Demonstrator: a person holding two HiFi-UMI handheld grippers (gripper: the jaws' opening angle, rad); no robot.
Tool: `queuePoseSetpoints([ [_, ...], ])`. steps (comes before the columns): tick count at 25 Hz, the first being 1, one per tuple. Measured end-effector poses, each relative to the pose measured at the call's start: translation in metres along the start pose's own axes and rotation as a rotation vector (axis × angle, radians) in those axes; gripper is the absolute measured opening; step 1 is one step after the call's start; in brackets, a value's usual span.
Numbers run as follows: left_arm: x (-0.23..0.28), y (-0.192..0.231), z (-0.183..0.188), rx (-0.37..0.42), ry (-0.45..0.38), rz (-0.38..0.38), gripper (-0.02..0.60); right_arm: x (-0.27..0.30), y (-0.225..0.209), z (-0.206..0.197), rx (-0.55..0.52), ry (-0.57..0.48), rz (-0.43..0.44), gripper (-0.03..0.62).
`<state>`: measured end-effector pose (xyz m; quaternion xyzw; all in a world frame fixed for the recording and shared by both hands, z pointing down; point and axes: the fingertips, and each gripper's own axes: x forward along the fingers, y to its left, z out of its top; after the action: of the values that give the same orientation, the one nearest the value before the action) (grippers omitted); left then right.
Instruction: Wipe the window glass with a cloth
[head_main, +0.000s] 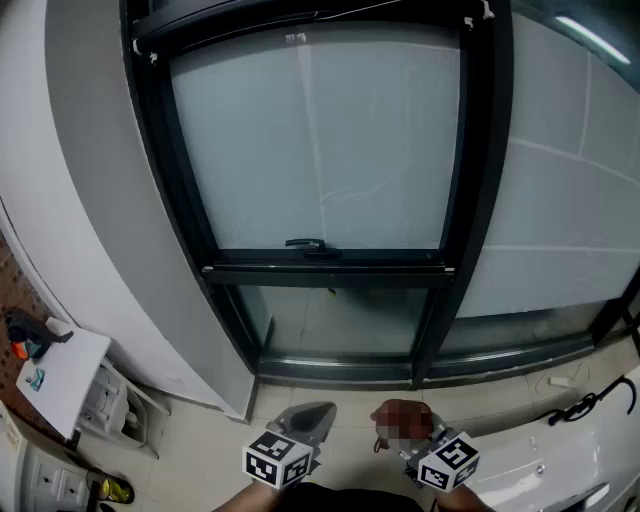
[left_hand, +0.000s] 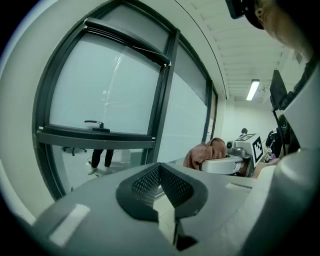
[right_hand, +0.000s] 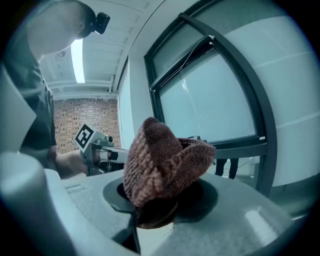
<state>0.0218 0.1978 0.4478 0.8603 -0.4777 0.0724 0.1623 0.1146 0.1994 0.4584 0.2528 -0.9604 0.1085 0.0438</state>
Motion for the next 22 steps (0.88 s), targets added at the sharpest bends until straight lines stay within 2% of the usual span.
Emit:
queuePoseSetpoints([
  [7,0.007,0.022,0.007,0.029,0.016,0.03,0.017,0.023,-0.012,0.004,0.002,-0.012,-0.006,0.138],
  [13,0.027,0.056,0.023,0.043,0.01,0.011,0.017,0.06,-0.038,0.024,-0.009,-0.045,-0.077,0.138],
  [18,0.053,0.103,0.044,0.073,0.019,-0.028,0.017,0.109,-0.066,0.057,-0.055,-0.084,-0.149,0.139],
  [22,0.069,0.155,0.07,0.094,0.037,-0.067,0.017,0.165,-0.087,0.103,-0.081,-0.139,-0.201,0.138],
])
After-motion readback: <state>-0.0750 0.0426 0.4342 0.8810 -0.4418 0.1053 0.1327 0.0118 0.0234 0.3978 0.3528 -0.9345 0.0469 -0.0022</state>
